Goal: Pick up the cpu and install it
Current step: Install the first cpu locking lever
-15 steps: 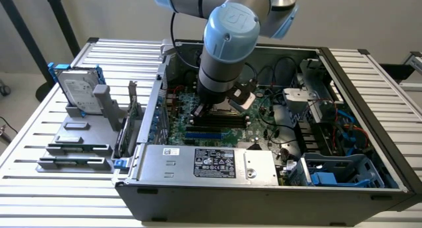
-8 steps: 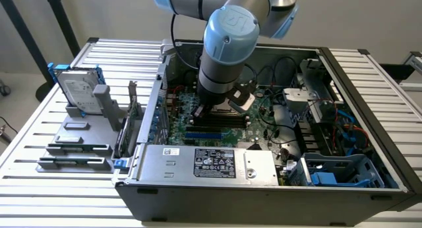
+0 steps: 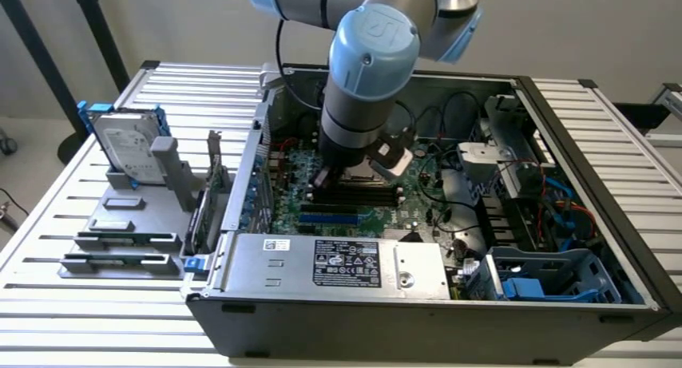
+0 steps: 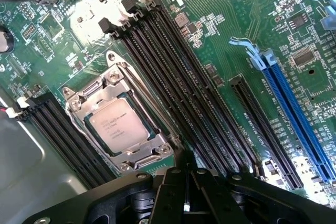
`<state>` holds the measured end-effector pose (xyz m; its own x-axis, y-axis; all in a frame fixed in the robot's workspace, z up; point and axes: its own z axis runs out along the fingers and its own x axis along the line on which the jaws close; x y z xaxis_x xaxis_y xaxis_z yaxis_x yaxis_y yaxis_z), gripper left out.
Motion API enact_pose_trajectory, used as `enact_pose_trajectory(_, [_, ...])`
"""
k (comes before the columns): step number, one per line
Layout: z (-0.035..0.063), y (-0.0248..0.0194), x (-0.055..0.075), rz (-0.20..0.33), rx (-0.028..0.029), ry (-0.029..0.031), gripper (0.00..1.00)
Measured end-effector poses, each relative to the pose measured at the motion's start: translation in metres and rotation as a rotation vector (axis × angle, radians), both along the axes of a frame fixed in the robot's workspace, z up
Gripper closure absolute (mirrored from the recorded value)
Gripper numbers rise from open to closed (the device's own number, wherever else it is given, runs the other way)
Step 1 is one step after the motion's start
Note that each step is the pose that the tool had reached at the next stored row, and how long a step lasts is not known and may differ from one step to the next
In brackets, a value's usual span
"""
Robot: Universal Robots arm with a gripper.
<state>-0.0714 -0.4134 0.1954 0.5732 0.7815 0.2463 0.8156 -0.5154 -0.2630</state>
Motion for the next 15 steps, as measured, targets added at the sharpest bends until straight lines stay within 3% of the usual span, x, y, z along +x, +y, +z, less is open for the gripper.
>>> enact_pose_trajectory(5, [0.0059,0.0000,0.000,0.000,-0.0019,0.0009,0.89])
enact_pose_trajectory(8, [0.0073,0.0024,-0.001,0.001,-0.0022,0.0012,0.89])
enact_pose_trajectory(15, [0.0112,0.0230,-0.004,0.012,-0.0104,0.0016,0.89])
